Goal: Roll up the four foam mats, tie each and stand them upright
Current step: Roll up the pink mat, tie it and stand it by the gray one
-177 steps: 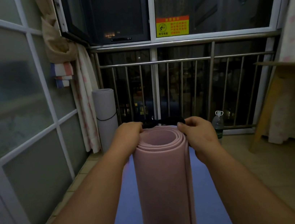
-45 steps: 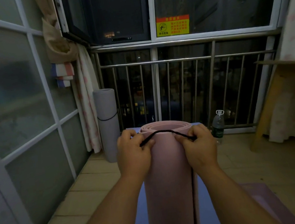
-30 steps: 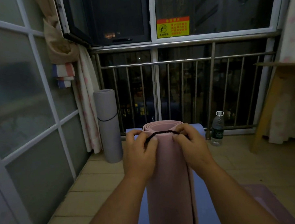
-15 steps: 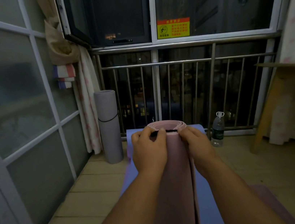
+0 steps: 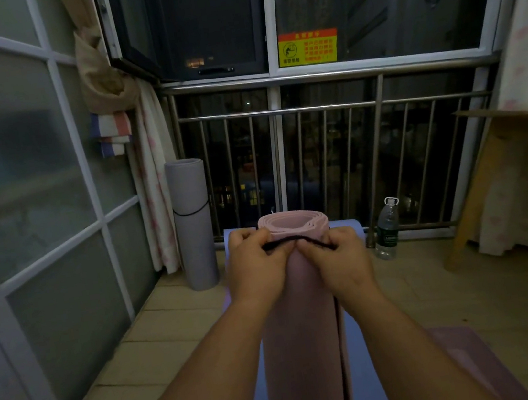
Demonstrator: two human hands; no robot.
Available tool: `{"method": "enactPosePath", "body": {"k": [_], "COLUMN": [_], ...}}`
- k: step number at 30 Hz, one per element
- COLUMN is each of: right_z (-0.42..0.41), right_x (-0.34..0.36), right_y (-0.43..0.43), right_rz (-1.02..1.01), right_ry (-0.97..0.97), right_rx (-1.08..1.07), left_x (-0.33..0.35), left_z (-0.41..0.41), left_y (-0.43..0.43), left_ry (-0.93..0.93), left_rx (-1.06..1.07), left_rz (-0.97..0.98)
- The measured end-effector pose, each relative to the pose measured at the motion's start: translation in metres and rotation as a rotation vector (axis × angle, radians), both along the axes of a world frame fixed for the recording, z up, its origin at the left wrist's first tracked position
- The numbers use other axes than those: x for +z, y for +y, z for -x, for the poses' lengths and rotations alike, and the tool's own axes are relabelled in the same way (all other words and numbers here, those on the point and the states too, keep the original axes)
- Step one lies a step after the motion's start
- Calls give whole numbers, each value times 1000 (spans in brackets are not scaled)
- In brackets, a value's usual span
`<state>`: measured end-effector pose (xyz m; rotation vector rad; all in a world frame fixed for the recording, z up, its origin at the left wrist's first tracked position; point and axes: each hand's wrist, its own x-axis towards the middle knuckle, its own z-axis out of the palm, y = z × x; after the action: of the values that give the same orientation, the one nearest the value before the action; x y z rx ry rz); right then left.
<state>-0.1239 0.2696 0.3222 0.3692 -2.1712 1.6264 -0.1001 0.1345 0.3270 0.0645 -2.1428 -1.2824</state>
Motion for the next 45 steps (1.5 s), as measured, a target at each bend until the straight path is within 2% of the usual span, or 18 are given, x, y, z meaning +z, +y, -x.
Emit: {"method": "enactPosePath", "body": {"k": [2, 5, 7, 9, 12, 14, 19, 25, 27, 30, 36, 39, 45], "right_z": [-4, -8, -7, -3, -4, -7, -8, 7, 13, 12, 7, 4, 9], "right_x": [-1, -7, -8, -6, -2, -2, -2, -7, -18, -27, -12, -8, 7], "right_y": [-5, -4, -2, -1, 1, 4, 6, 5, 10, 12, 11, 11, 17], "right_rz": [-74, -6, 115, 106, -24, -27, 107, 338, 408, 380, 517, 465, 253], "right_ry": [40, 53, -18, -70, -29, -45, -195, -448, -536, -505, -500, -428, -470], "right_rx": [-105, -55, -23, -54, -148, -204, -258, -165, -130, -137, -123, -133, -104], "left_x": [-3, -17, -25, -27, -21, -17, -27, -26, -16, -8, -10, -11, -17], "left_z": [-3, -5, -8, -8, -9, -10, -2, 3, -2, -3, 1, -2, -7], "left_y": [-1, -12, -19, -21, -20, -19, -27, -35, -35, -33, -25, -18, -8], "left_ry": [21, 15, -3, -8, -79, -120, -179, -200, -194, -203, -201, -178, -141], "left_rx": [21, 1, -45, -25, 1, 2, 22, 75, 113, 124, 152, 168, 288], "left_rz": [7, 2, -122, -249, -114, -106, -207, -286, -273, -150, -56, -39, -13]}}
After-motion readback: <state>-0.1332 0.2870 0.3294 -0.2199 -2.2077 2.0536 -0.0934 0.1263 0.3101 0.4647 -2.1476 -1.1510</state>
